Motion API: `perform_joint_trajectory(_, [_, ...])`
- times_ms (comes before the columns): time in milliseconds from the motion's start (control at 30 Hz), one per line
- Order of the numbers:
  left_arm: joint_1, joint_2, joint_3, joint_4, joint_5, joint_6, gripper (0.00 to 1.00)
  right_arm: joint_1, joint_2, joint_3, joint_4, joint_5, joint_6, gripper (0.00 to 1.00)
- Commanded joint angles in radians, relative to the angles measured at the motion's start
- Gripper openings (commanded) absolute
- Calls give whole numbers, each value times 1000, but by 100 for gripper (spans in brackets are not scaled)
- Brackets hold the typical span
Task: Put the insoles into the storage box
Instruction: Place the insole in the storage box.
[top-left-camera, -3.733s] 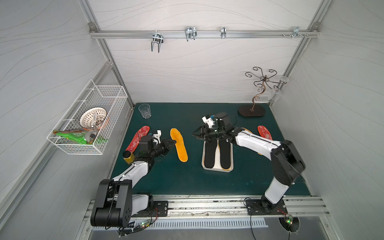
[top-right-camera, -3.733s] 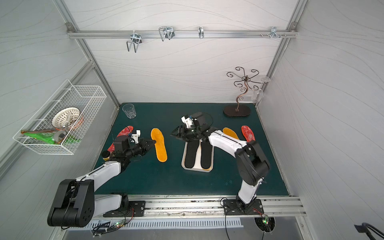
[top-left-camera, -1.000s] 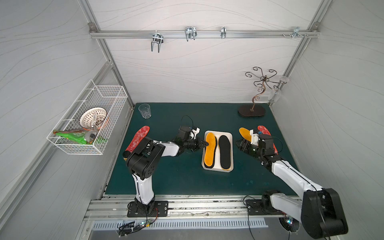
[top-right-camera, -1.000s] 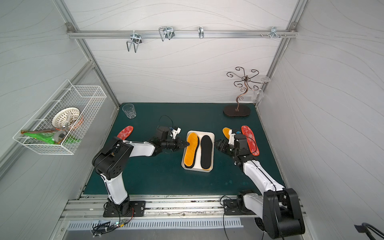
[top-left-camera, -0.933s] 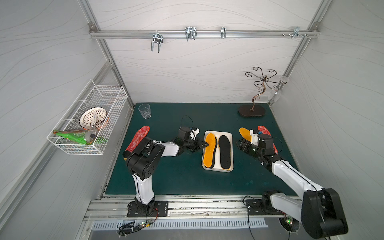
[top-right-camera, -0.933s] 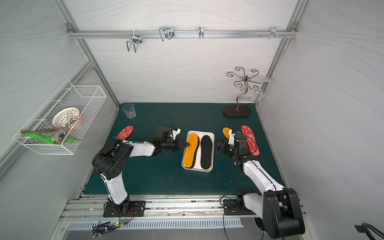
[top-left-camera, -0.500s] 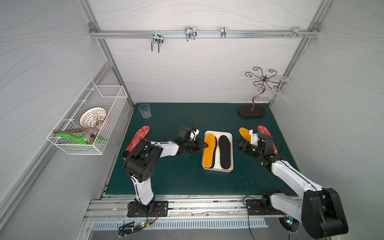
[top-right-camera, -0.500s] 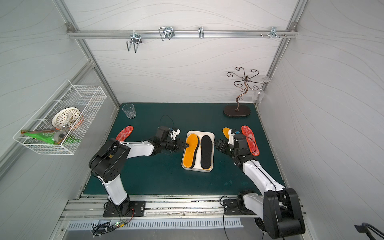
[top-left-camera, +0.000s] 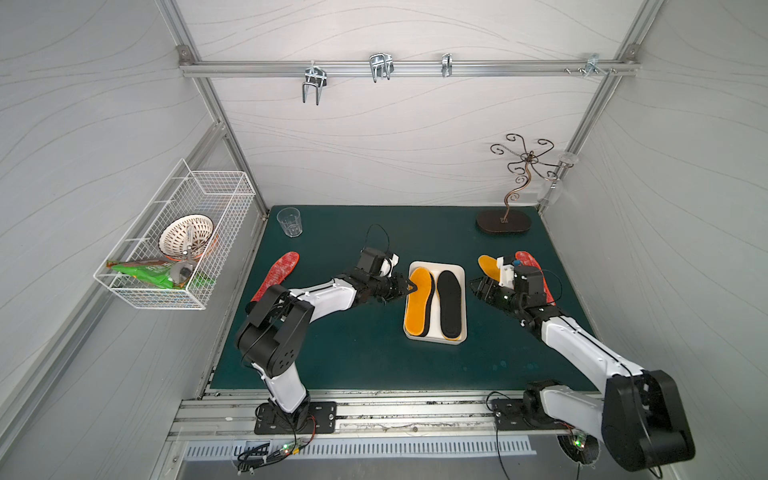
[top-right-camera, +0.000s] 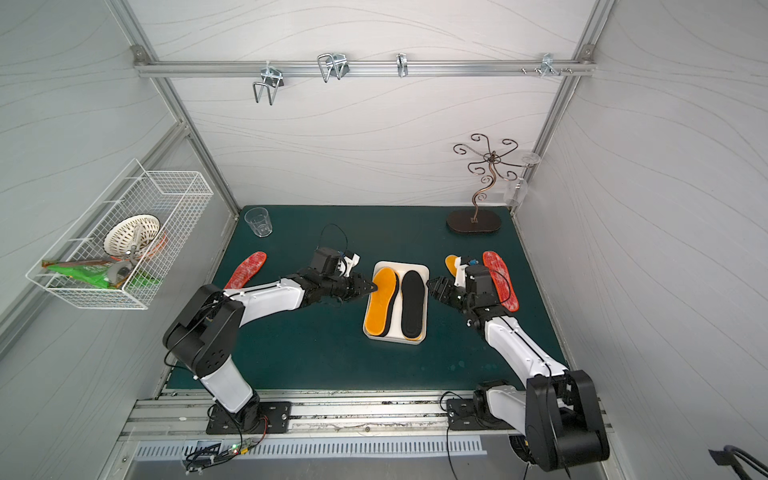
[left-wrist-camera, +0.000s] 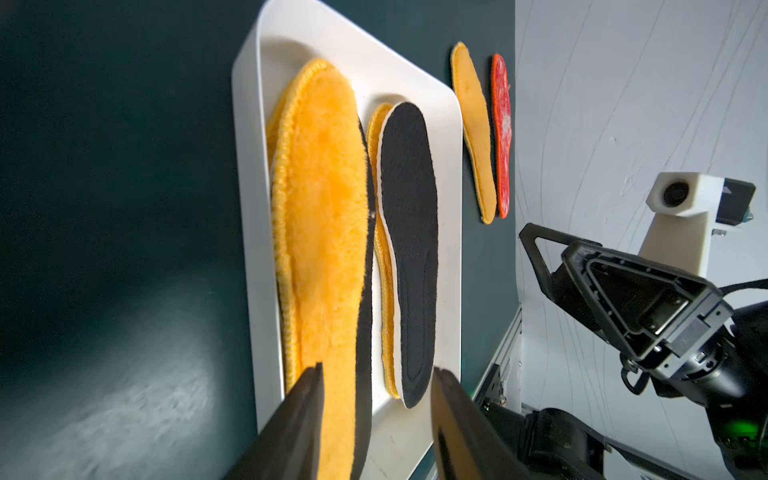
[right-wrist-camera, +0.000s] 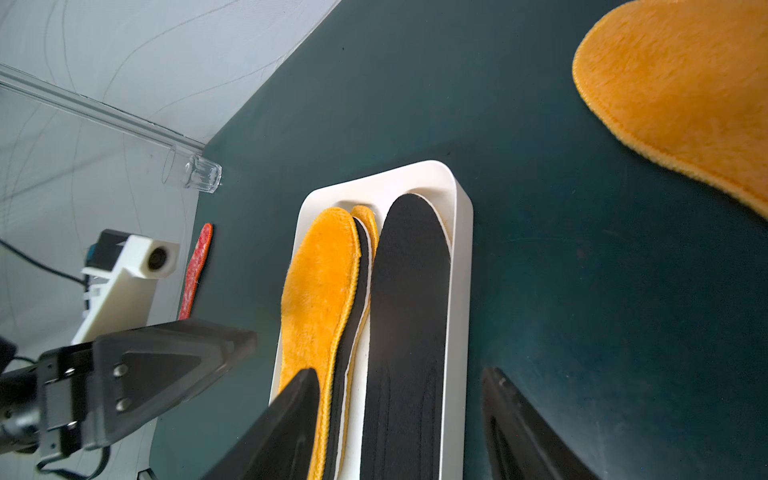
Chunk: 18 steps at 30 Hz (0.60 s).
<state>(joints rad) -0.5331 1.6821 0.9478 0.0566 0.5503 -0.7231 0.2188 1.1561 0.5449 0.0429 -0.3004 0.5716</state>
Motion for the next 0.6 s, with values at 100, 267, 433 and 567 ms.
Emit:
perform_joint_trajectory(100, [-2,-131,45,-170,-142,115,49,39,78,131,-229,116,-52,66])
perform_joint_trajectory(267, [4,-170,24,-219,-189,164,49,81,118,227,-438,265,-67,66])
perform_joint_trajectory(433, [16,-177,-17,-201,-182,168,49,83,190,234,-445,122,-68,66])
perform_joint_trajectory(567, [26,-184,-39,-202,-183,176,50,99,251,235,-420,43,-76,66])
